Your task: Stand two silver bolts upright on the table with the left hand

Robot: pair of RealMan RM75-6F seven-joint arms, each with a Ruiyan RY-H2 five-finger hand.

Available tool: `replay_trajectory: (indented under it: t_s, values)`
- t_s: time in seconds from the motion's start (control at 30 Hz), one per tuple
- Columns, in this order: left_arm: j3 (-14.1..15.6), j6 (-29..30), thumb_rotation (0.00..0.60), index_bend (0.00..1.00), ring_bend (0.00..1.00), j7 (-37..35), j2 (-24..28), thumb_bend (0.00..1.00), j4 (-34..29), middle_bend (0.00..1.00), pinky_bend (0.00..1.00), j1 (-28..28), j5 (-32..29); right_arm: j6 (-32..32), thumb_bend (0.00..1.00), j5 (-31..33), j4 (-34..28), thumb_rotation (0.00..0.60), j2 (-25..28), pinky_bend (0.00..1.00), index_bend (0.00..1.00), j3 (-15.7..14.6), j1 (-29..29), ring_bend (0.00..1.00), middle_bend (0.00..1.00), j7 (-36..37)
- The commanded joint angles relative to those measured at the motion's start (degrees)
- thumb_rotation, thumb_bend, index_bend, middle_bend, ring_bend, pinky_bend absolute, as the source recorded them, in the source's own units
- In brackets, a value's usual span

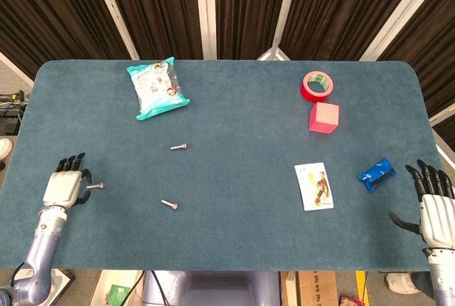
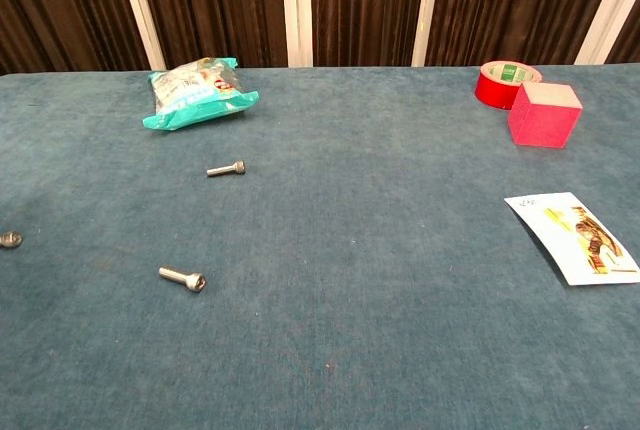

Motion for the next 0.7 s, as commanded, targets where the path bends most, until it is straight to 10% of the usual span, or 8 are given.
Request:
replay_trajectory:
  t_s: [0.03, 0.7]
  values:
    - [0.1, -0.1, 0.600, 0.50, 0.00, 0.1, -0.1, 0.49, 0.2, 0.00, 0.00, 0.0, -0.1, -0.1, 0.01, 0.1, -0.1, 0.600, 0.0, 0.00, 0.13, 0.0, 0.0, 0.02, 0.04, 0.2]
    - [0.2, 0.5, 0.600, 0.54, 0.00, 1.2, -0.7, 0.53, 0.8, 0.00, 0.00, -0.1, -0.1, -0.3, 0.01, 0.6, -0.4, 0.600, -0.1, 0.00, 0.13, 0.2, 0.0, 0.02, 0.04, 0.6]
